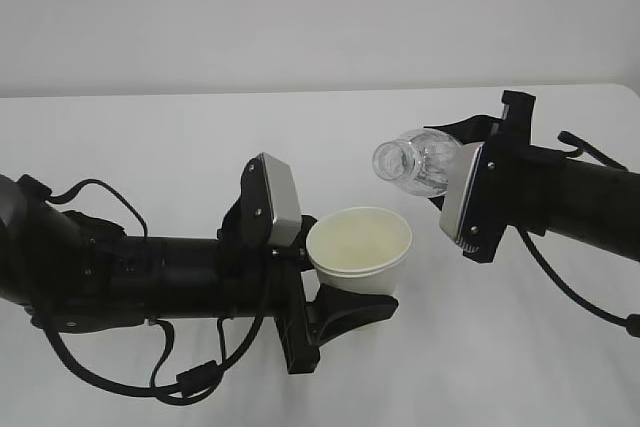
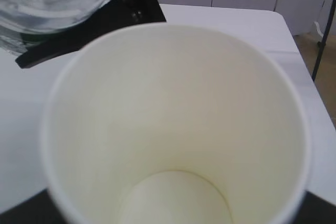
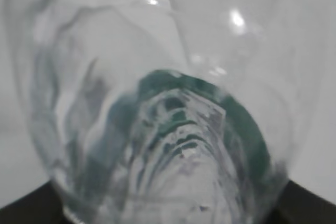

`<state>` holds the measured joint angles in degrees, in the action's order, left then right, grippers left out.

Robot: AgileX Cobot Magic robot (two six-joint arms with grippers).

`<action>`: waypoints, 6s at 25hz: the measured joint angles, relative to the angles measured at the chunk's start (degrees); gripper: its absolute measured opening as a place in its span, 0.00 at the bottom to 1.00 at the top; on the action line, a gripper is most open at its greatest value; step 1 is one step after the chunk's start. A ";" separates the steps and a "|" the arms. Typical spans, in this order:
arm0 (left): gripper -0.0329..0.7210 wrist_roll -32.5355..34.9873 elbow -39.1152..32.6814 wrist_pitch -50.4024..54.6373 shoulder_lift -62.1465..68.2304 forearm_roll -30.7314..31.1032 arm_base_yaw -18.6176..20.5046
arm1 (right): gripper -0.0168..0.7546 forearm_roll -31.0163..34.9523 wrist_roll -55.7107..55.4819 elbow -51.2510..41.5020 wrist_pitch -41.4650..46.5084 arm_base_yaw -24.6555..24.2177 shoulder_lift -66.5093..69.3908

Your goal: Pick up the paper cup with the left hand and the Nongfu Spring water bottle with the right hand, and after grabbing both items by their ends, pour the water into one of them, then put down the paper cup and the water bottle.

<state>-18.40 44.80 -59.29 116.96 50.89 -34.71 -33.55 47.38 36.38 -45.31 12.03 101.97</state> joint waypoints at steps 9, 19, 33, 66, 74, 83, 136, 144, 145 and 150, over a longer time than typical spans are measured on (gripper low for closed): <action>0.63 0.45 0.00 -0.89 0.00 -0.68 0.00 | 0.60 1.70 5.79 0.00 -1.04 0.00 0.00; 0.63 0.45 0.00 -1.07 0.00 -0.68 0.00 | 0.60 2.46 10.36 0.00 -2.84 0.00 0.00; 0.63 0.45 0.00 -1.85 0.00 0.11 0.00 | 0.60 2.46 13.74 0.00 -5.44 0.00 0.00; 0.63 0.54 0.00 -3.27 0.00 1.65 0.00 | 0.60 2.46 25.85 0.00 -11.95 0.00 0.00; 0.63 0.54 0.00 -3.35 0.00 1.65 0.00 | 0.60 2.46 26.39 0.00 -12.67 0.00 0.00; 0.63 0.54 0.00 -3.62 0.00 3.21 0.00 | 0.60 2.46 28.63 0.00 -12.67 0.00 0.00; 0.60 0.58 0.00 -3.75 0.00 3.19 0.00 | 0.60 2.24 30.70 0.00 -13.95 0.00 0.00; 0.60 0.58 0.00 -3.75 0.00 3.10 0.00 | 0.60 2.02 30.70 0.00 -14.27 0.00 0.00; 0.60 0.58 0.00 -3.75 0.00 3.10 0.00 | 0.60 2.02 30.70 0.00 -14.27 0.00 0.00; 0.60 0.58 0.00 -3.75 0.00 2.97 0.00 | 0.60 2.02 30.70 0.00 -14.37 0.00 0.00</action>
<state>-17.83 44.80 -63.05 116.96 53.86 -34.71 -31.53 78.08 36.38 -59.67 12.03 101.97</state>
